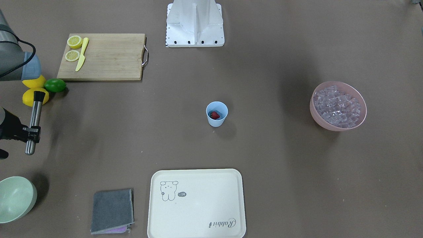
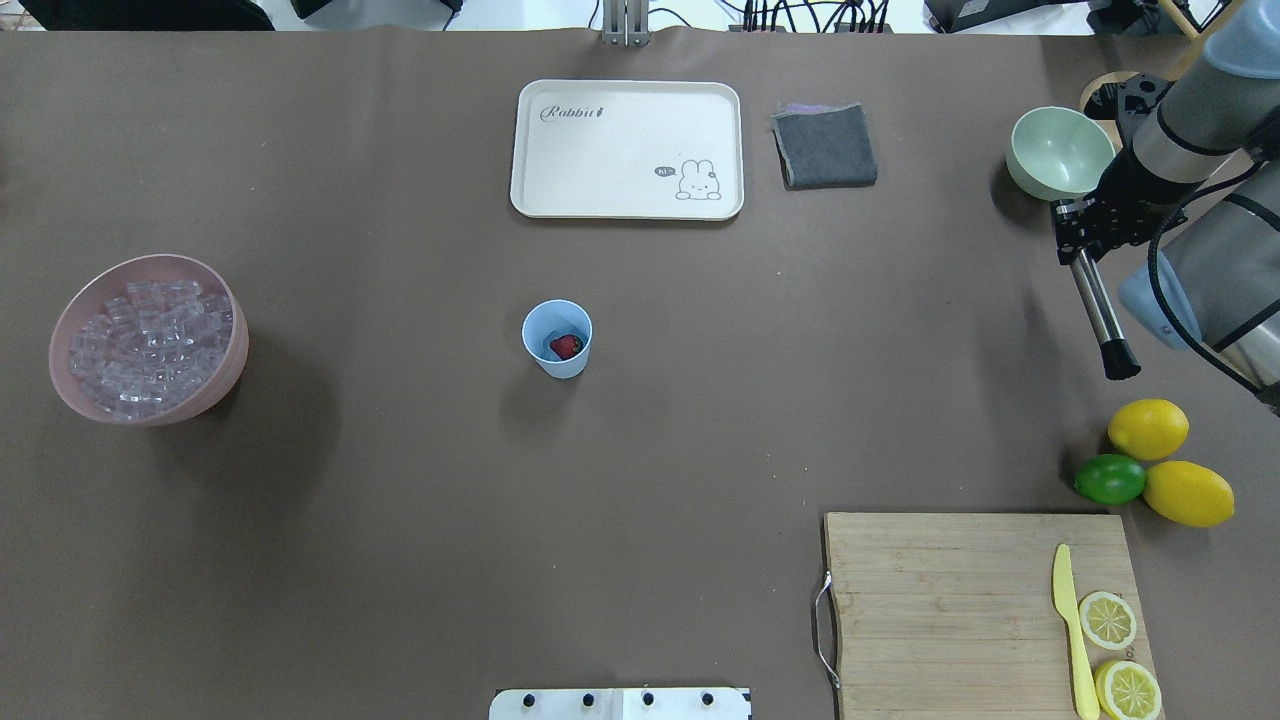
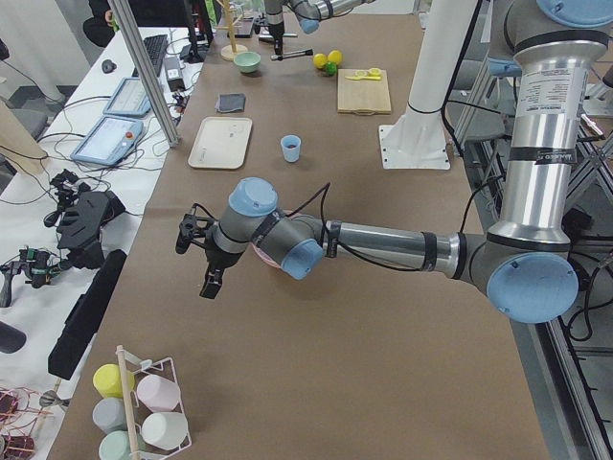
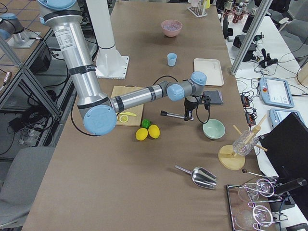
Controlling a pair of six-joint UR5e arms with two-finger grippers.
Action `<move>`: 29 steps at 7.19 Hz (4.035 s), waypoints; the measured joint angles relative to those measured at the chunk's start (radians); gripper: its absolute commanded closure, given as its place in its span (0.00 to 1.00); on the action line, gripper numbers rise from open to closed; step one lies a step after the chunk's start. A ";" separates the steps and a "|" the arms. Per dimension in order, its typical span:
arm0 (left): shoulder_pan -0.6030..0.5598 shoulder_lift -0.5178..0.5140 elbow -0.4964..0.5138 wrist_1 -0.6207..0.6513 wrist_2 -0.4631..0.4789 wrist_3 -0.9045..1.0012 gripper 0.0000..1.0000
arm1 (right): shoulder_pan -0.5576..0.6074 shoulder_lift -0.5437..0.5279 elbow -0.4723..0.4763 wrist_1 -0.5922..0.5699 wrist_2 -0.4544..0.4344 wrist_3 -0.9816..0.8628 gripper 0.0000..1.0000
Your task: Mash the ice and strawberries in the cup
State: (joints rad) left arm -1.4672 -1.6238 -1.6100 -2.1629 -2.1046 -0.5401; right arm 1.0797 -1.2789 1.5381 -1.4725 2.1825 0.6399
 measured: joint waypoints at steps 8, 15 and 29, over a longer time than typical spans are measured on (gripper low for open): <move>0.006 -0.001 0.001 0.000 0.000 -0.001 0.02 | -0.082 -0.025 -0.053 0.127 -0.115 0.125 1.00; 0.018 -0.008 0.004 0.002 0.000 -0.001 0.02 | -0.099 -0.002 -0.090 0.176 -0.118 0.142 0.00; -0.139 -0.072 -0.057 0.326 -0.157 0.350 0.02 | 0.576 -0.267 0.075 -0.079 0.252 -0.474 0.00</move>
State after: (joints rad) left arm -1.6061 -1.6955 -1.6671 -1.8373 -2.2618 -0.1905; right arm 1.6561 -1.5461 1.6130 -1.5513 2.4340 0.1661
